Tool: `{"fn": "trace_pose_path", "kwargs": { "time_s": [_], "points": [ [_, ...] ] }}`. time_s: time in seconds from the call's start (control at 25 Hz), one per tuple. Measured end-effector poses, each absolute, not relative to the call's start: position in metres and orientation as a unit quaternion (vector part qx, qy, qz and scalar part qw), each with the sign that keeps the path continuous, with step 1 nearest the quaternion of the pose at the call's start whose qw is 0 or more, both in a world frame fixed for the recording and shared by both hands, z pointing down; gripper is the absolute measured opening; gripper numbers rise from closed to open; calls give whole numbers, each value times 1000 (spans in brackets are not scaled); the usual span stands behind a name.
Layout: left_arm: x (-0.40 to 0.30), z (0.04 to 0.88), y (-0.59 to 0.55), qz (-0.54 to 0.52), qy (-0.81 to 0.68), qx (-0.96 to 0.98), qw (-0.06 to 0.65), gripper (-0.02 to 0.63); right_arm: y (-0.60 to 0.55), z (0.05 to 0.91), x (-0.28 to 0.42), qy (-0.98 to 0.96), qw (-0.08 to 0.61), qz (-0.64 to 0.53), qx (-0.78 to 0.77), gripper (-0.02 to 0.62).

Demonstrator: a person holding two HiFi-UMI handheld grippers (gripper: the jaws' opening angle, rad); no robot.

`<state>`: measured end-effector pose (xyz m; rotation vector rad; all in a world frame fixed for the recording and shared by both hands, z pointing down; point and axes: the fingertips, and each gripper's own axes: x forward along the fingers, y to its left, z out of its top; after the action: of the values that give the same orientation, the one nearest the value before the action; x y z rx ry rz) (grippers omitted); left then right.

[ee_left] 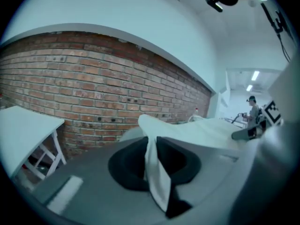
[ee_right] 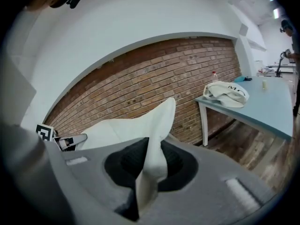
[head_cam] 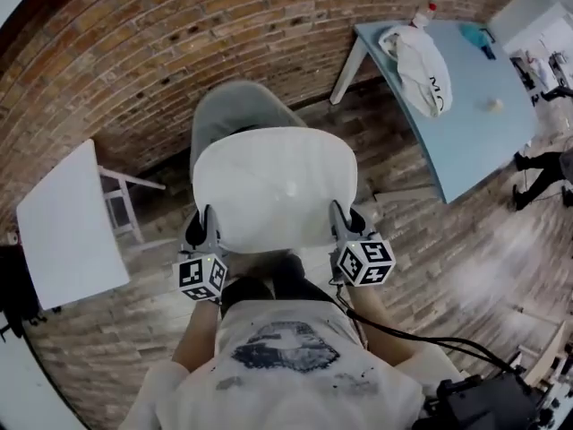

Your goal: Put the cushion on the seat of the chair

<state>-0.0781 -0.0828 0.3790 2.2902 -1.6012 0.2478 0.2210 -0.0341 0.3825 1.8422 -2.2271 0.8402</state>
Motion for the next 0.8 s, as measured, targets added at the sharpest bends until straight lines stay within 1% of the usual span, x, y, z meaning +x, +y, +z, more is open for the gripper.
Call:
{"fn": "trace_pose_path", "kwargs": {
  "time_s": [0.12,0.4,0.8],
  "points": [
    [-84,383,-78,85,-598,778,174,44,-61,389,217,-765,83,282,573,46],
    [-120,385,-76,79,-648,736,180,44,-99,395,180,-800,102,280,521,47],
    [-144,420,-79,94,-645,732,198,44,-101,427,158,-793,120,295,519,46]
  ]
}}
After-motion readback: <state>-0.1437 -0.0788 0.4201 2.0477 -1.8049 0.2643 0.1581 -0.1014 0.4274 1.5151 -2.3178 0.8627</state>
